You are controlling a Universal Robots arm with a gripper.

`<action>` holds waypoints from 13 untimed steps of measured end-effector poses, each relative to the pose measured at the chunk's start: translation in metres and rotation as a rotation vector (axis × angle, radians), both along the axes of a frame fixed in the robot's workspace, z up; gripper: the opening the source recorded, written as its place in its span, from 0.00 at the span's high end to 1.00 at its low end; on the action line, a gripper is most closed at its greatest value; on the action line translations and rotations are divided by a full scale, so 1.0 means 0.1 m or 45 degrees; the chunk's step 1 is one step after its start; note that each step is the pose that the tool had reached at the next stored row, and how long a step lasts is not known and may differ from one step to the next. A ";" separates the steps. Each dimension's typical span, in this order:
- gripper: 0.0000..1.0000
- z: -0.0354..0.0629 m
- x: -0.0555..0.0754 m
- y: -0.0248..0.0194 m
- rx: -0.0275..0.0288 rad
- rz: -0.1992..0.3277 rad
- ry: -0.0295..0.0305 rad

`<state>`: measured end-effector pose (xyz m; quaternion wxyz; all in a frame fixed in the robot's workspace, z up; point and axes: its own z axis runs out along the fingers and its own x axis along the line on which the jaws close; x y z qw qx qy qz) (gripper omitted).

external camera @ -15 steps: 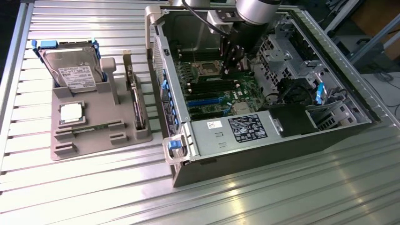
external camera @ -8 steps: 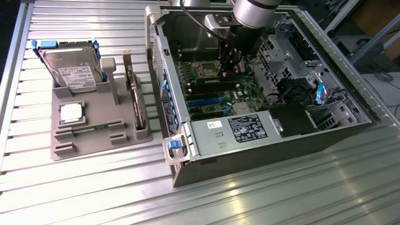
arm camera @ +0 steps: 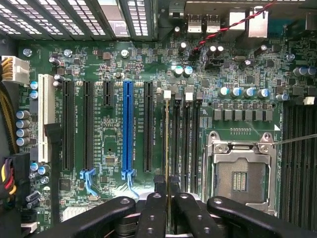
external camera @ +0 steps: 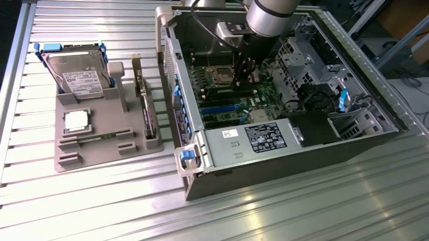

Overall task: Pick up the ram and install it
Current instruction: 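Insert the ram into the slot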

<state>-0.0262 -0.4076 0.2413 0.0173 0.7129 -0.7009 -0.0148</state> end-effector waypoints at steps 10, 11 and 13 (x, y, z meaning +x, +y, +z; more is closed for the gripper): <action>0.87 -0.026 0.00 -0.006 -0.0047 0.000 0.0001; 0.87 -0.031 0.00 -0.006 -0.0044 0.000 -0.0001; 0.87 -0.040 0.00 -0.006 -0.0046 0.000 0.0000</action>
